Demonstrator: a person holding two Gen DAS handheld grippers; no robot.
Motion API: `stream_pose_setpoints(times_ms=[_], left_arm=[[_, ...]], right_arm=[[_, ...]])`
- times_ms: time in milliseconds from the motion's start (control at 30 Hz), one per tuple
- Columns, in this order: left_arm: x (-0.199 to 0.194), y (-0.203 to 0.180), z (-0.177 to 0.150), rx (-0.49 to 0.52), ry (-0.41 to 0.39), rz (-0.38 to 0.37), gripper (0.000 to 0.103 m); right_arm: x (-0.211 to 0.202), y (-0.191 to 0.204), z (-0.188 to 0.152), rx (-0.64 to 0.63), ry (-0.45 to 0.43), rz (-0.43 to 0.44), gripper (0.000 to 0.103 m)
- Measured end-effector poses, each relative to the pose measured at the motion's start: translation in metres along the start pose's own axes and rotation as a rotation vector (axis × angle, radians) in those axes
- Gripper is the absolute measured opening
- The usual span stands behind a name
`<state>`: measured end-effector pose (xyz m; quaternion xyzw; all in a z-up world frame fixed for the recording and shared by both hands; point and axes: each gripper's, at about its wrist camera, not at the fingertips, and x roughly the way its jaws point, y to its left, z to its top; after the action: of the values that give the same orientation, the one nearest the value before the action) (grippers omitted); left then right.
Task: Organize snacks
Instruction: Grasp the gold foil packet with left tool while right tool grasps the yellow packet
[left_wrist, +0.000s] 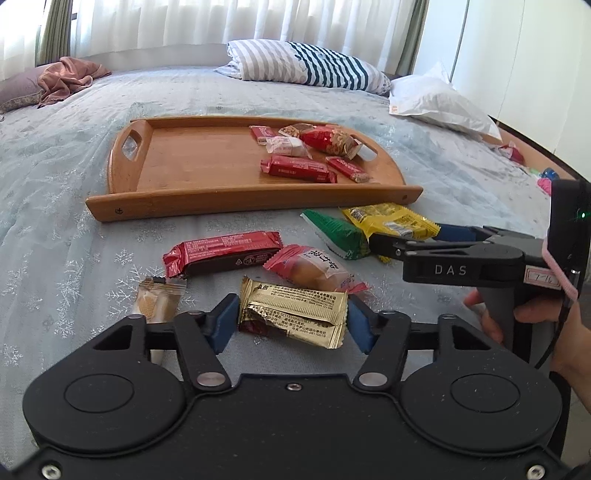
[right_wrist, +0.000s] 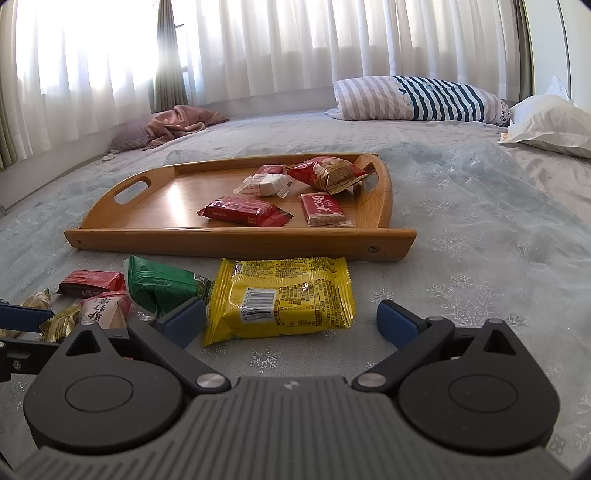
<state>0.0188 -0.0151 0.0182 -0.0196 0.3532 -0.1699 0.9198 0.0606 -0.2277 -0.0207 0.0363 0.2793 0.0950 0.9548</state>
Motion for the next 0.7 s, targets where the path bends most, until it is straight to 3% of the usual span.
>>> stream_pose_setpoints(times_ms=[33, 167, 267, 400, 700], left_arm=[[-0.001, 0.001, 0.001, -0.009, -0.002, 0.008, 0.056], [-0.006, -0.001, 0.003, -0.016, -0.015, 0.03, 0.054], [-0.013, -0.003, 0.008, -0.013, -0.035, 0.033, 0.054], [-0.025, -0.002, 0.016, -0.006, -0.07, 0.053, 0.054], [-0.032, 0.011, 0.026, -0.025, -0.093, 0.1, 0.054]], right_arm=[[0.0, 0.0, 0.0, -0.002, 0.0, 0.0, 0.103], [0.0, 0.01, -0.001, -0.071, 0.004, -0.009, 0.069], [-0.002, 0.018, 0.0, -0.125, 0.004, -0.024, 0.061], [-0.008, 0.02, 0.003, -0.124, 0.008, -0.036, 0.057], [-0.031, 0.026, -0.004, -0.139, 0.014, -0.04, 0.06]])
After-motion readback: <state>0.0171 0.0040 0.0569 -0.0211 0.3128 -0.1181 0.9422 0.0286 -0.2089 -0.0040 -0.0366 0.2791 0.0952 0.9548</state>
